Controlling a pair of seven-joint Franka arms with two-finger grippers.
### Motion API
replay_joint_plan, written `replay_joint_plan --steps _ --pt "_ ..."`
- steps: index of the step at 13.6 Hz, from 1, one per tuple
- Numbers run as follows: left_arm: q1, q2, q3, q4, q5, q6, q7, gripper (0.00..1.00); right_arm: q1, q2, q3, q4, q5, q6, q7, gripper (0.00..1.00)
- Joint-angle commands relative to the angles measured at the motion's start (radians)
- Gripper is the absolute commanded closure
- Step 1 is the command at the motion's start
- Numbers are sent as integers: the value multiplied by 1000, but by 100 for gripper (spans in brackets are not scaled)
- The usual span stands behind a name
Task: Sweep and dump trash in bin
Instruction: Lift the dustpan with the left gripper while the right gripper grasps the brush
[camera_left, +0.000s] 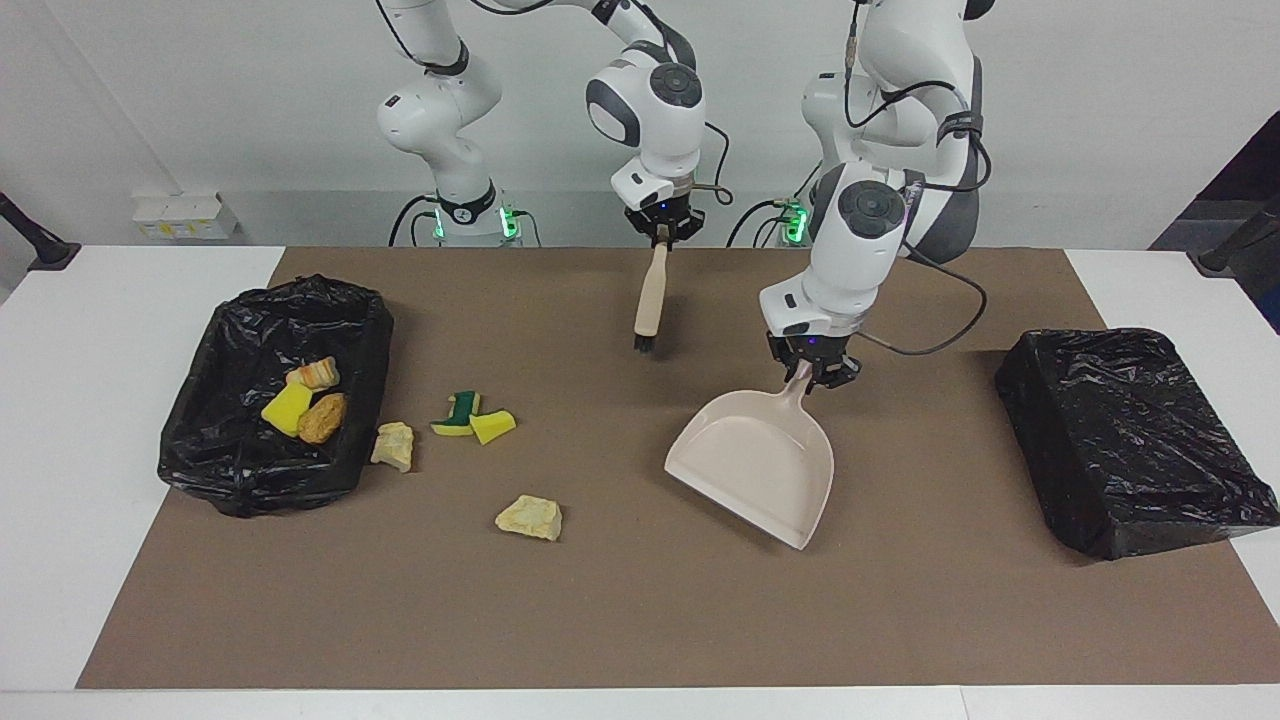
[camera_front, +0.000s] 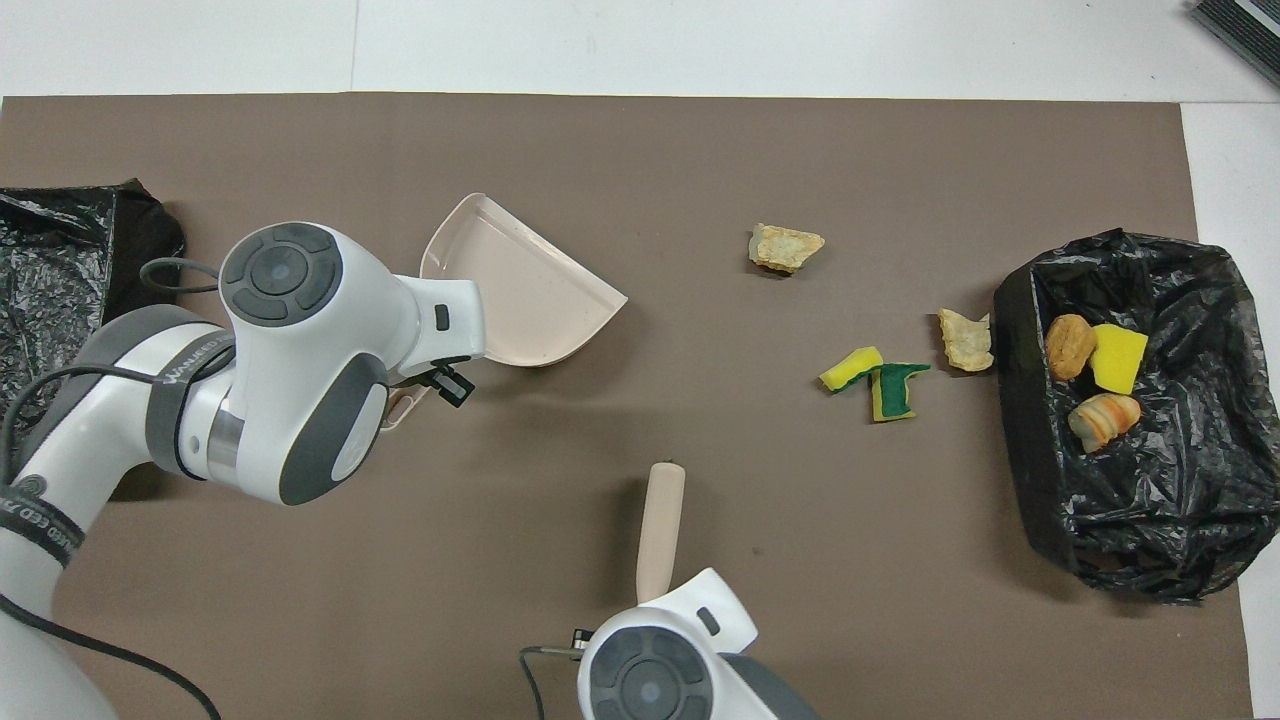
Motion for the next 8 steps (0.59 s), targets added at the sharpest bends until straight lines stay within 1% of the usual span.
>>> replay_joint_plan --steps 1,2,3,4,5,6,7,8 --pt "30 -7 -7 -3 78 2 148 100 -111 -27 3 60 -11 -148 -137 100" --pt "39 3 -7 4 82 7 258 100 -153 -17 3 74 -46 -190 -177 100" --pt "41 9 -7 6 83 16 343 100 -200 -14 3 74 -113 -225 -213 100" --pt "41 21 -5 11 86 19 377 100 -249 -10 6 72 -173 -255 -271 100" --pt "37 33 -7 21 112 16 383 100 -295 -5 5 69 -207 -268 -343 100" --pt "32 65 -8 50 152 13 399 100 -340 9 5 69 -244 -269 -407 100" --pt "21 90 -14 67 158 12 405 100 -383 15 6 69 -302 -258 -453 100" --pt "3 92 -16 72 158 7 410 100 -421 30 5 74 -354 -247 -490 100"
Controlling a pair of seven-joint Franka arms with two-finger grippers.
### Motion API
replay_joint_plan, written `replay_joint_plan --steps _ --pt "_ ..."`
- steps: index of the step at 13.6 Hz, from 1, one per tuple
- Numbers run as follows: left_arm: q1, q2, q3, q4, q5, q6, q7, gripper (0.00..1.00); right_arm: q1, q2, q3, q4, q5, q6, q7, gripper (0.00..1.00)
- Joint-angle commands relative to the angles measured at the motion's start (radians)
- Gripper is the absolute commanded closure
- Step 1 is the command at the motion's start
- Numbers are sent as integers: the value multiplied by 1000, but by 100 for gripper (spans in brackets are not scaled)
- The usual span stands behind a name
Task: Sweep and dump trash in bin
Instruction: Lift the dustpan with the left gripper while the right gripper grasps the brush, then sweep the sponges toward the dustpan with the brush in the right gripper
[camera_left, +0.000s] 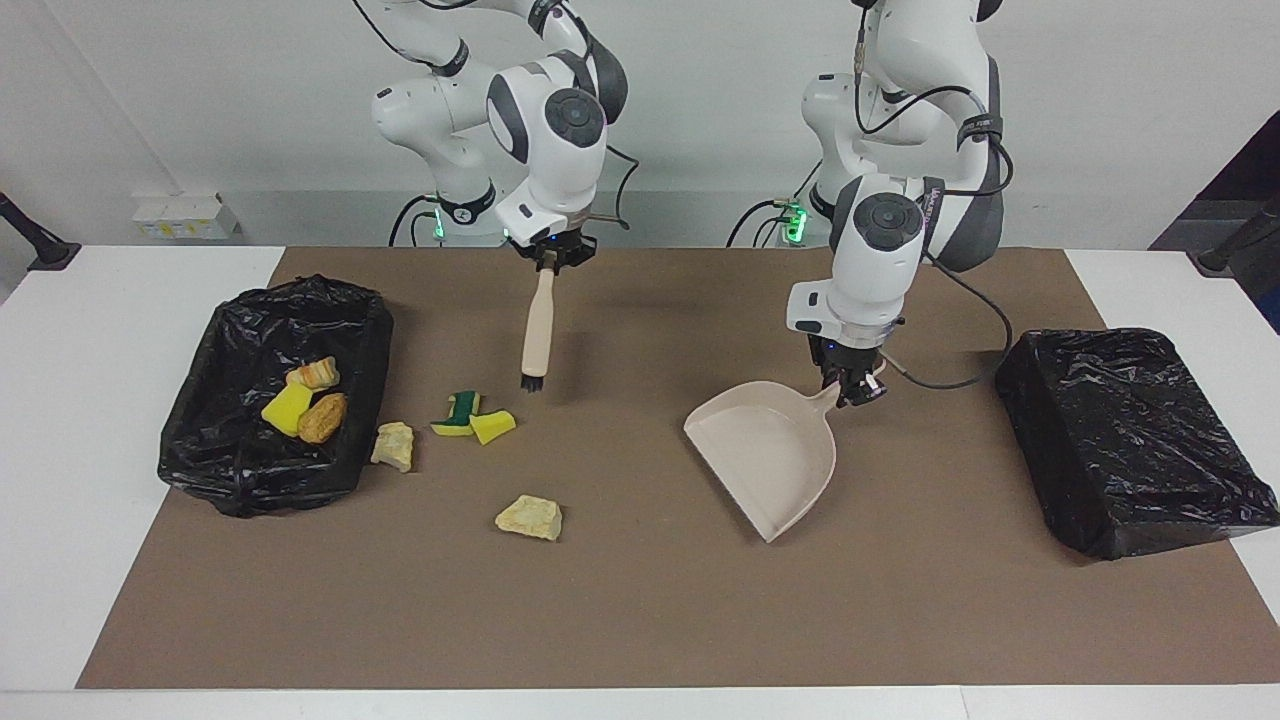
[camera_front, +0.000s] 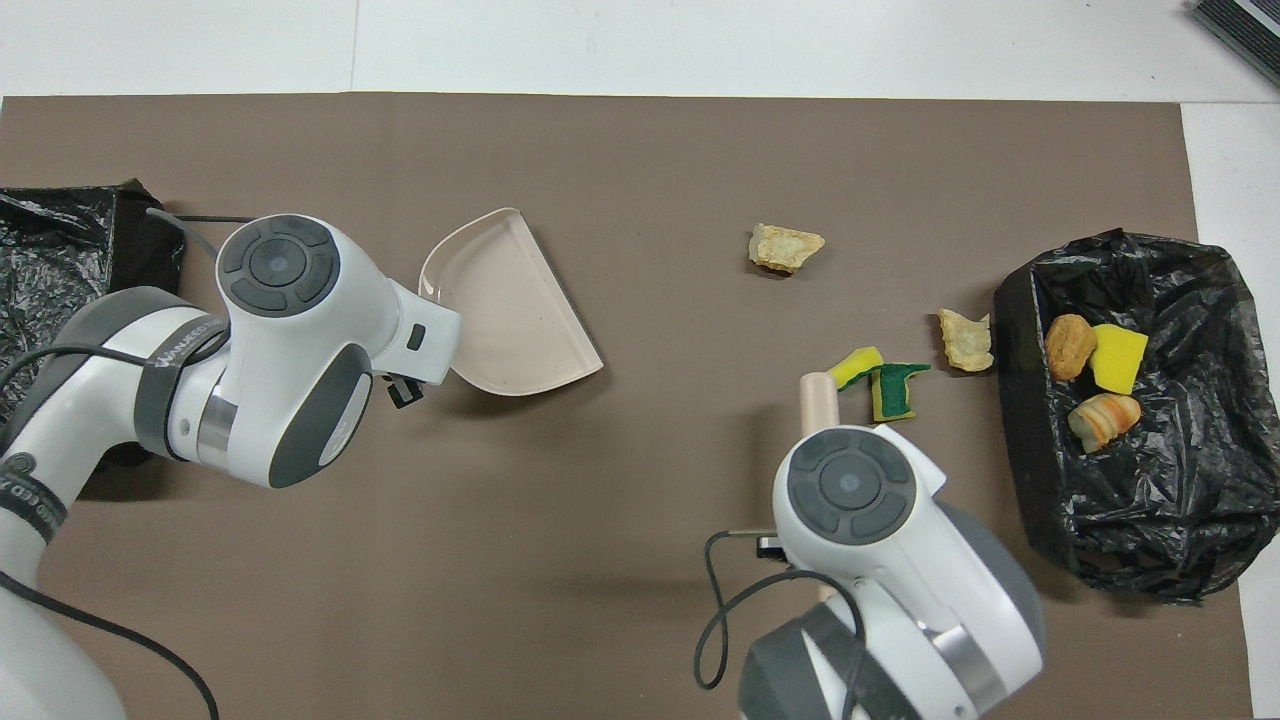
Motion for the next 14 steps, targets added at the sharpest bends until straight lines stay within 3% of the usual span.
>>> replay_joint_plan --steps 1,5,10,14 --pt "-40 43 -4 50 27 -7 42 100 -99 39 13 23 -123 23 -110 100" --pt "-74 34 -6 41 24 -18 75 100 -283 88 15 25 -302 185 -249 100" --pt "-86 31 -4 33 24 -21 71 100 -392 131 17 9 -450 236 -256 100" --pt "-103 12 -11 7 22 -29 74 100 -364 177 20 -21 -442 269 -192 100"
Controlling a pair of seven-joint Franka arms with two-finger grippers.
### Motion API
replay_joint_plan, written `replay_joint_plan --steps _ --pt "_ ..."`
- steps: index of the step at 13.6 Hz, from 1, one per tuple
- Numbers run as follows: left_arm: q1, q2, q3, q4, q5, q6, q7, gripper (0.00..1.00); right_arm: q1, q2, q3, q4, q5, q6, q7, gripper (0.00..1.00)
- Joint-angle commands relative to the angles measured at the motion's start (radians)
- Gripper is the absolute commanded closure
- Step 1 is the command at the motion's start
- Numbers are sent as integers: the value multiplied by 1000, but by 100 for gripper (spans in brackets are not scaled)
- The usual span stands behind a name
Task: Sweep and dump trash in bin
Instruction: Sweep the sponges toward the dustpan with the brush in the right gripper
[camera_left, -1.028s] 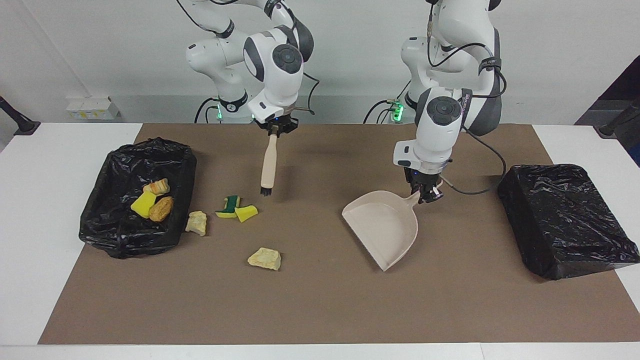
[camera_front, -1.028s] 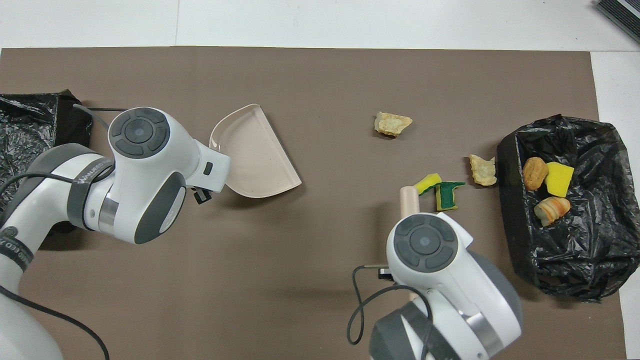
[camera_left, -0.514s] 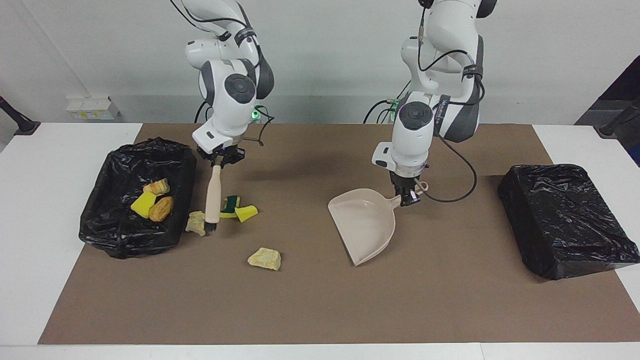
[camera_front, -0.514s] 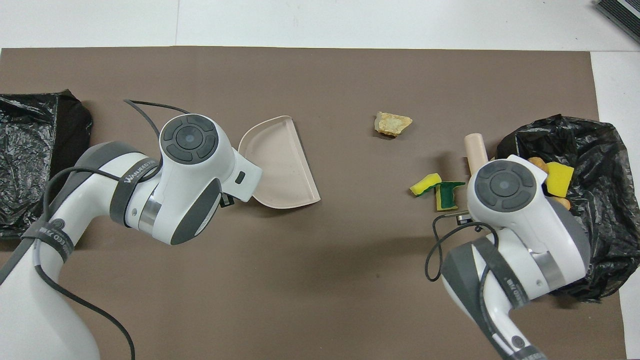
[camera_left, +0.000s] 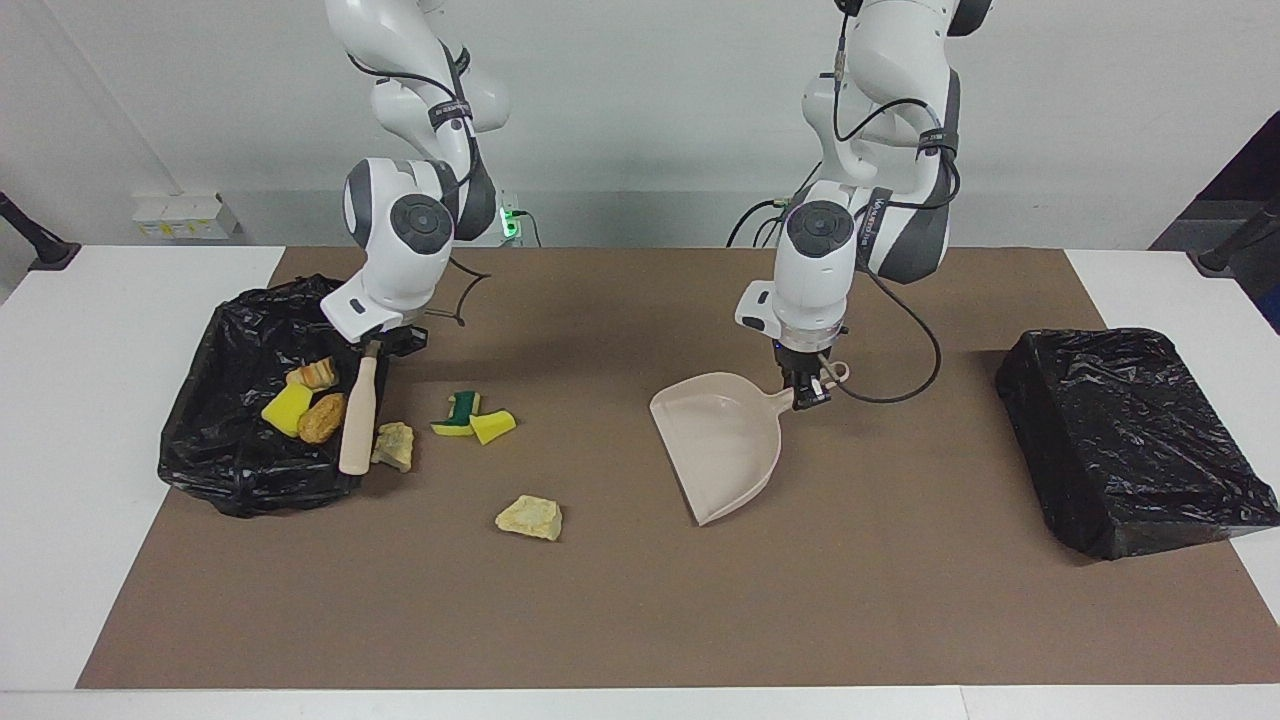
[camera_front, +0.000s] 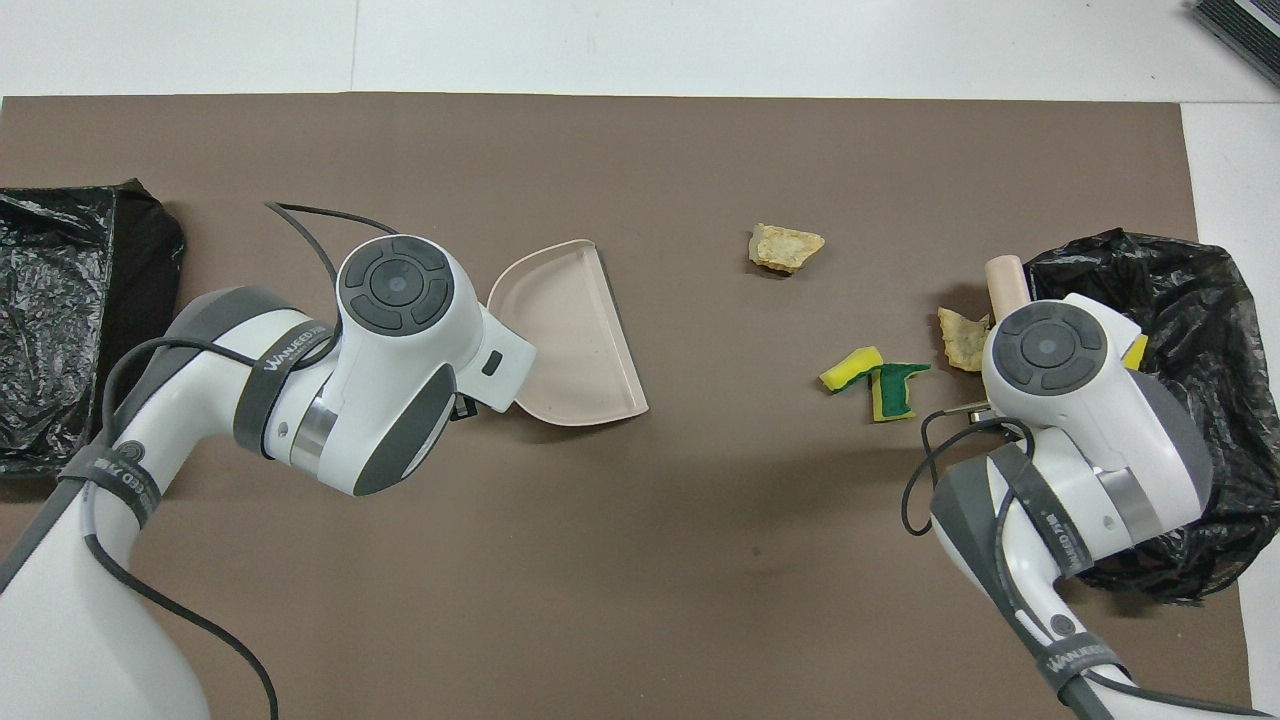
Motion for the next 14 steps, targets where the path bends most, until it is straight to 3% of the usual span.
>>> replay_joint_plan --steps 1,5,11,14 --pt "-22 -24 9 -24 16 -19 9 100 13 46 13 -12 -15 35 59 100" --pt "-20 -24 11 -24 16 -20 9 100 74 86 16 5 57 55 61 100" --pt "-20 -30 11 -31 16 -31 10 100 194 135 18 101 463 58 -2 100" --pt "-39 -58 11 -76 19 -30 12 100 281 135 19 127 583 54 33 100"
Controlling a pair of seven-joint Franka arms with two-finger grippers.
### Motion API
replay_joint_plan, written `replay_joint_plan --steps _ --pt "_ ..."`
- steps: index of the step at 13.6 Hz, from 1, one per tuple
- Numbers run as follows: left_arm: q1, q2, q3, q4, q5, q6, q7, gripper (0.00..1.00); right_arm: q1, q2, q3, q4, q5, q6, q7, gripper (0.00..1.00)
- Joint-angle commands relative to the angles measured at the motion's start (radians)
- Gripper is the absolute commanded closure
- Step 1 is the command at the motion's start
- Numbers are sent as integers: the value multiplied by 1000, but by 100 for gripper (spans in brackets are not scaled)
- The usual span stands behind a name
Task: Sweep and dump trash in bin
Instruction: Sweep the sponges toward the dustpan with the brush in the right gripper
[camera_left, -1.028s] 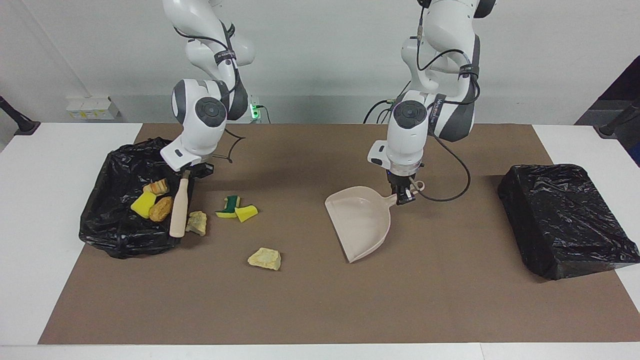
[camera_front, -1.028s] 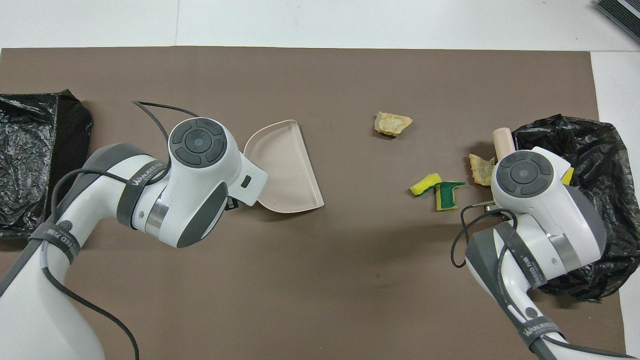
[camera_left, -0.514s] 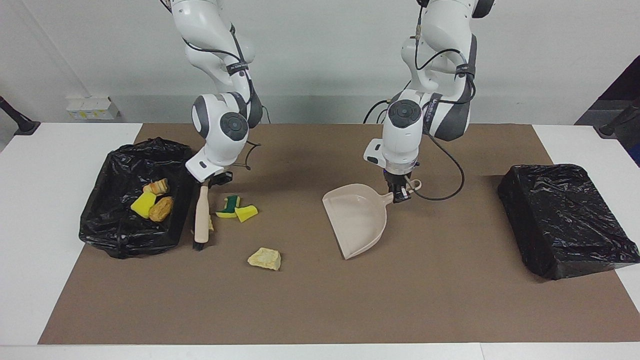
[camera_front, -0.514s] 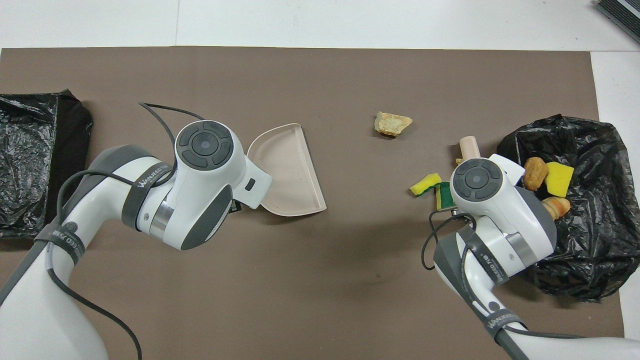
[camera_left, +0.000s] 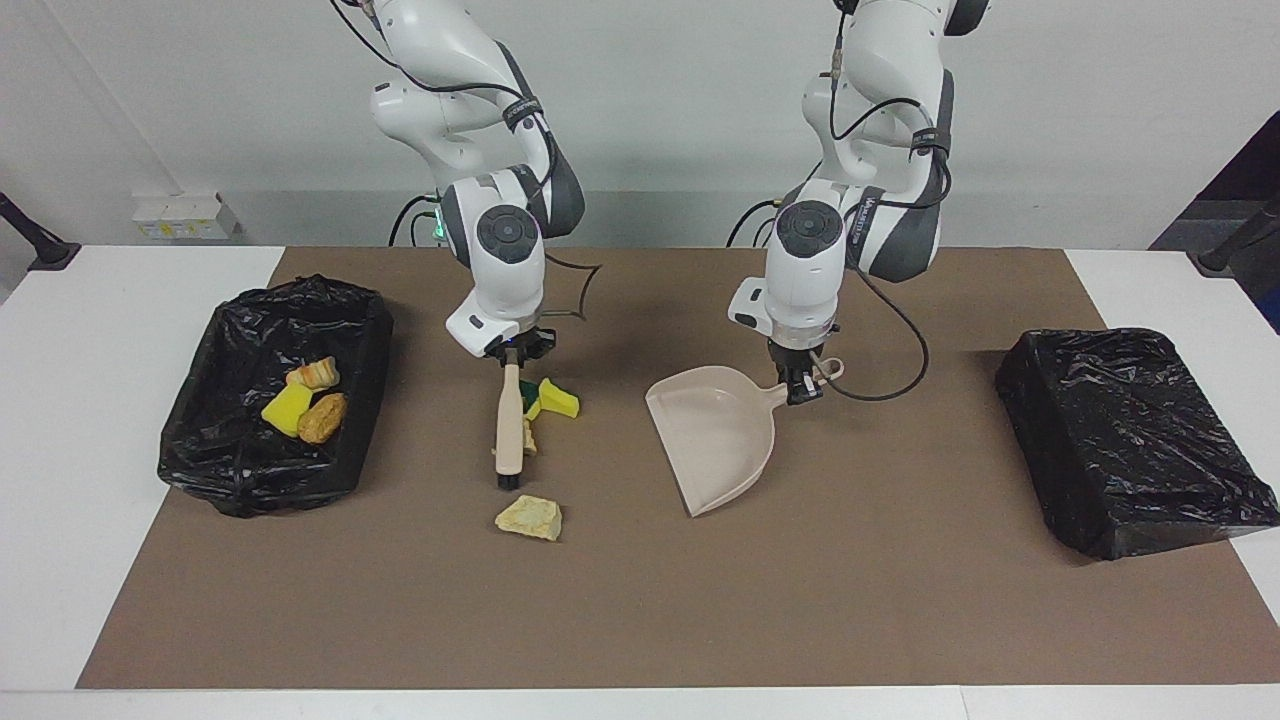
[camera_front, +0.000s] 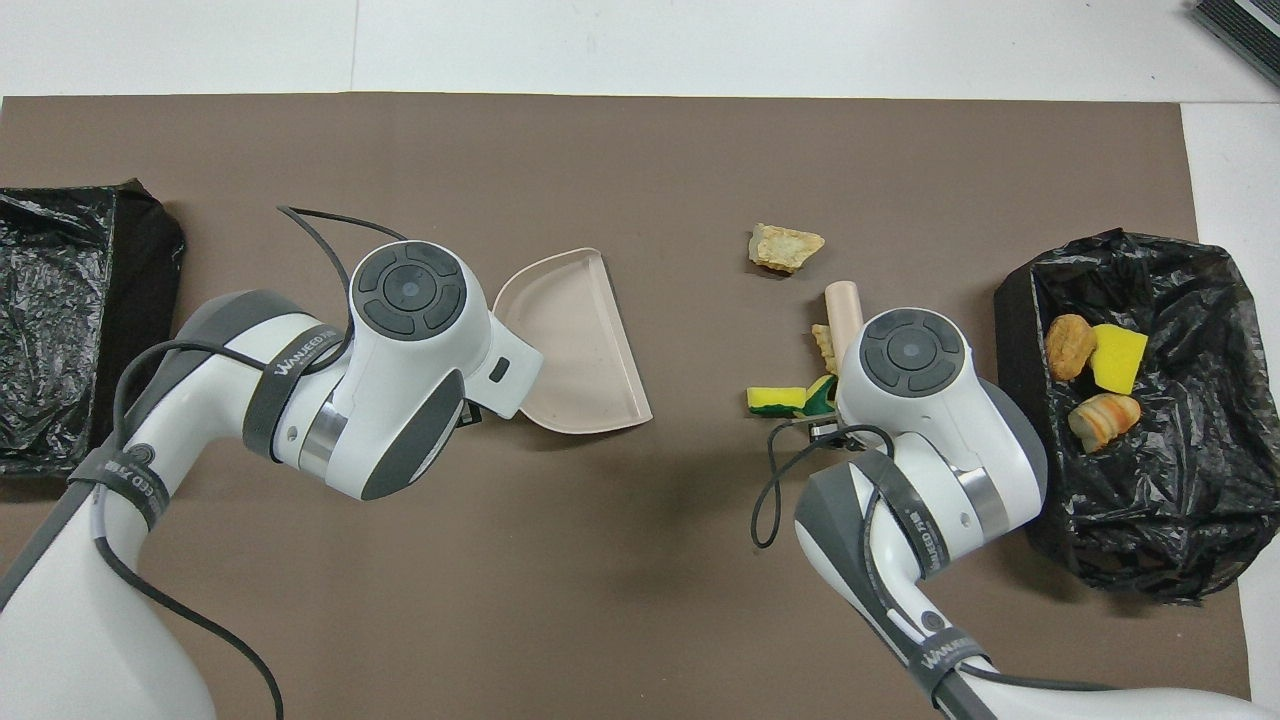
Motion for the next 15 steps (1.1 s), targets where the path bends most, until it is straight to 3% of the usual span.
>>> replay_joint_plan --steps 1,5,8,11,15 --pt "-32 -50 11 -55 22 -13 9 100 55 30 5 48 120 6 23 100" --pt "-81 -82 9 -95 60 -21 9 100 98 57 7 108 249 9 16 100" --pt "-113 -116 9 -146 66 -21 9 100 112 74 10 165 471 12 -89 100" --pt "-147 -143 8 -184 66 -13 8 100 98 59 10 186 609 -9 -200 100" --pt "-139 -143 8 -192 65 -7 6 100 39 25 -4 211 535 -91 -210 100"
